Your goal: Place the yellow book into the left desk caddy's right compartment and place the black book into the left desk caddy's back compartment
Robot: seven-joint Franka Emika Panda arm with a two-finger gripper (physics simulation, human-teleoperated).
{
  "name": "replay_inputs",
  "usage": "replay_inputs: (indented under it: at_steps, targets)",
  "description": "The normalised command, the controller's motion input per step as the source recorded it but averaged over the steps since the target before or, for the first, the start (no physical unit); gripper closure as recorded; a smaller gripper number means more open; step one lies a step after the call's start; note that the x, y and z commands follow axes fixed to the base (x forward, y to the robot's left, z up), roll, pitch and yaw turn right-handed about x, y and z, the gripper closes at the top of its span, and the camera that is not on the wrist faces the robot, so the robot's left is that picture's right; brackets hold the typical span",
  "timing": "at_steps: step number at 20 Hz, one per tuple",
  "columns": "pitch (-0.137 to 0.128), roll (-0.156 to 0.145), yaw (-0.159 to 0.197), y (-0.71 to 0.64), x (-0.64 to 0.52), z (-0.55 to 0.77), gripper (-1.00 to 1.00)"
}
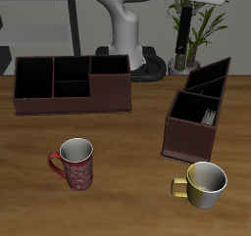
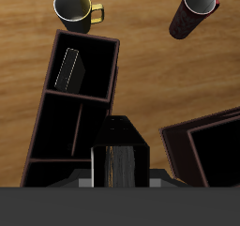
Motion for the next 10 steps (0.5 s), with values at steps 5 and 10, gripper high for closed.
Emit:
replay_inputs:
  at_steps: [5,10]
  targets:
    - [0.009,0.003,-0.051,0.19,0.25,0.11,1.0]
    - [0.021,0.011,-0.025,0.26,0.19,-0.06,1.0]
